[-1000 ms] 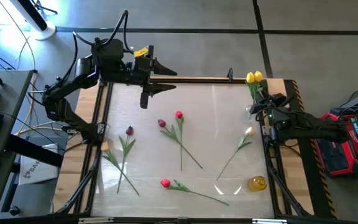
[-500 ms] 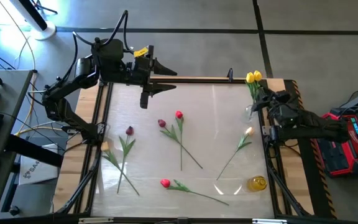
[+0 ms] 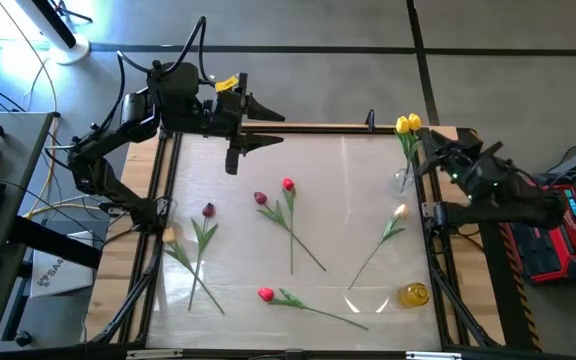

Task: Sort flowers into vase by color
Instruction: Put the left white tulip into the transparent vase

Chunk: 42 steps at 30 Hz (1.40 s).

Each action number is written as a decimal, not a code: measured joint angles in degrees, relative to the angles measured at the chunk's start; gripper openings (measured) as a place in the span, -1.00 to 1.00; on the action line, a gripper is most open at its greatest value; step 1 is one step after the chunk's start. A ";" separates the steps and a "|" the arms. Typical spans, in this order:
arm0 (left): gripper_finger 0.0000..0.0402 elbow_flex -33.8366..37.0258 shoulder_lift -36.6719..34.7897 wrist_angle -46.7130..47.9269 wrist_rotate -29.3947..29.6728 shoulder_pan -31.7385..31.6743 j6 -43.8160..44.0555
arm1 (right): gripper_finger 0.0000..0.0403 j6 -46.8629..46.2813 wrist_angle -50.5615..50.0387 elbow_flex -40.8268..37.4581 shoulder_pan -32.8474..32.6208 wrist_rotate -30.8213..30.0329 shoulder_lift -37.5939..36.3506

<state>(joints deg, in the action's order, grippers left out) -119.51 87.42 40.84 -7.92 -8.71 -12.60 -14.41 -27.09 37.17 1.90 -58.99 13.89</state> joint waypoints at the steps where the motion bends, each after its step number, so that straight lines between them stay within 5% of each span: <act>1: -0.12 0.00 0.01 0.00 -0.01 0.01 -0.01 | -0.46 0.52 0.08 0.62 -0.01 0.76 0.00; 28: -0.12 0.00 0.02 0.00 -0.01 0.02 0.00 | -0.46 -3.56 0.13 6.29 -0.01 20.19 1.13; 42: -0.12 0.00 0.02 0.00 -0.02 0.00 0.00 | -0.46 -2.01 14.65 6.29 -0.01 32.65 10.26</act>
<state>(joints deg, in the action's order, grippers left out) -119.50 87.44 40.84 -7.94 -8.71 -12.60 -16.43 -12.44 43.46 1.89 -26.34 24.15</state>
